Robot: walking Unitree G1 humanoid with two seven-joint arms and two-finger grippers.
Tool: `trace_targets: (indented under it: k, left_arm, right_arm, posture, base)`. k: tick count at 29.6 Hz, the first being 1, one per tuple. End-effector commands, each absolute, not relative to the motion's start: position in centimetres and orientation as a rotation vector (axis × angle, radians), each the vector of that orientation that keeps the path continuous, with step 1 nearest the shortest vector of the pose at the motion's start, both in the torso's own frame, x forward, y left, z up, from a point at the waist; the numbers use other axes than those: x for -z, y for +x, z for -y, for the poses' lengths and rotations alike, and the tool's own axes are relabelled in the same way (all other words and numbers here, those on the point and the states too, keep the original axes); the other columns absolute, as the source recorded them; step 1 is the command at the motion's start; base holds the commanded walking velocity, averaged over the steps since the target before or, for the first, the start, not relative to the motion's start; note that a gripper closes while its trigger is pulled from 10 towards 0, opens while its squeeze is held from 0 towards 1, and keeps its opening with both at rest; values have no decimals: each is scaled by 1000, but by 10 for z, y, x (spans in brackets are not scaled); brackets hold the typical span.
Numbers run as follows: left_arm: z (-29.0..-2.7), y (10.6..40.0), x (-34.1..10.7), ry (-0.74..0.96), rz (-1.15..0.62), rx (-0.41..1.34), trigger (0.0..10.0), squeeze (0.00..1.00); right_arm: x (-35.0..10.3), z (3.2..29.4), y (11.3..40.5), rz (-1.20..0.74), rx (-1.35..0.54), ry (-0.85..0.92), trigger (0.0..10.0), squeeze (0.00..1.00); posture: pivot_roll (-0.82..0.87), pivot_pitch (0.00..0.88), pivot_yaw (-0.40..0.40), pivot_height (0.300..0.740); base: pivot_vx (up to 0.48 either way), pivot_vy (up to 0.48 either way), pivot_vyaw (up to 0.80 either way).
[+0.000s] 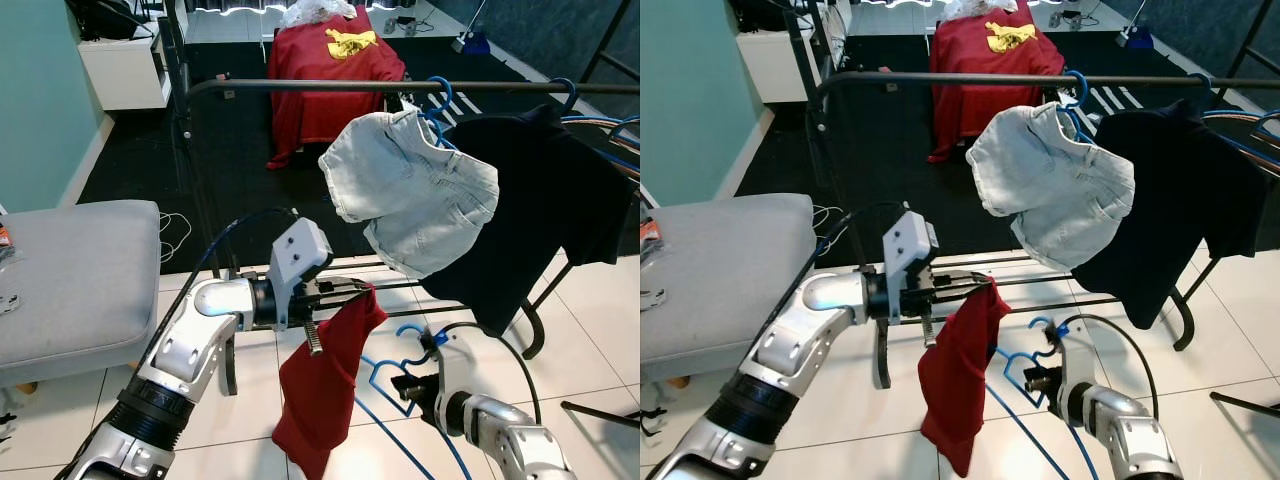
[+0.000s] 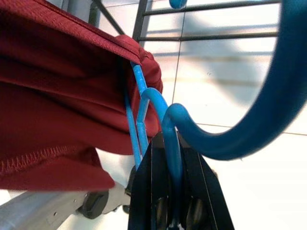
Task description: Hang hanger
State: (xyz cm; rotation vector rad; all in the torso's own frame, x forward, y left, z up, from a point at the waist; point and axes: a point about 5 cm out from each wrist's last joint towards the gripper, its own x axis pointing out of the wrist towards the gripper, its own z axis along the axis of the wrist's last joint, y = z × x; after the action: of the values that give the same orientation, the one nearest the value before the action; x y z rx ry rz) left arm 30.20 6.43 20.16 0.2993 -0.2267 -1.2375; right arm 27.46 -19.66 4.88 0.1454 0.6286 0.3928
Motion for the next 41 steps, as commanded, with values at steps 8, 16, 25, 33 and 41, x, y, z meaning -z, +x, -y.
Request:
trace_targets:
  k: [8,16,25,33,41]
  left_arm:
    - [-66,307,-202,446,261,1203,10000,0]
    - [-66,307,-203,480,265,1218,10000,0]
    - [-54,299,-209,433,312,1270,10000,0]
    - [-60,303,-199,512,279,1233,10000,0]
    - [-67,307,-206,495,306,1202,10000,0]
  right_arm:
    - [-90,190,280,-504,-692,-535,10000,0]
    - [-99,192,273,-526,-830,-663,10000,0]
    - [-112,198,285,-486,-839,-721,10000,0]
    - [-134,204,303,-377,-648,-706,10000,0]
    - [-126,233,290,-503,-624,-763,10000,0]
  posture:
    - [-82,141,-6,740]
    - [-85,142,-6,740]
    - [-84,141,-13,740]
    - [-85,140,-11,740]
    - [-86,139,-9,740]
  base:
    - [0,0,0]
    - [0,0,0]
    - [0,0,0]
    - [0,0,0]
    - [0,0,0]
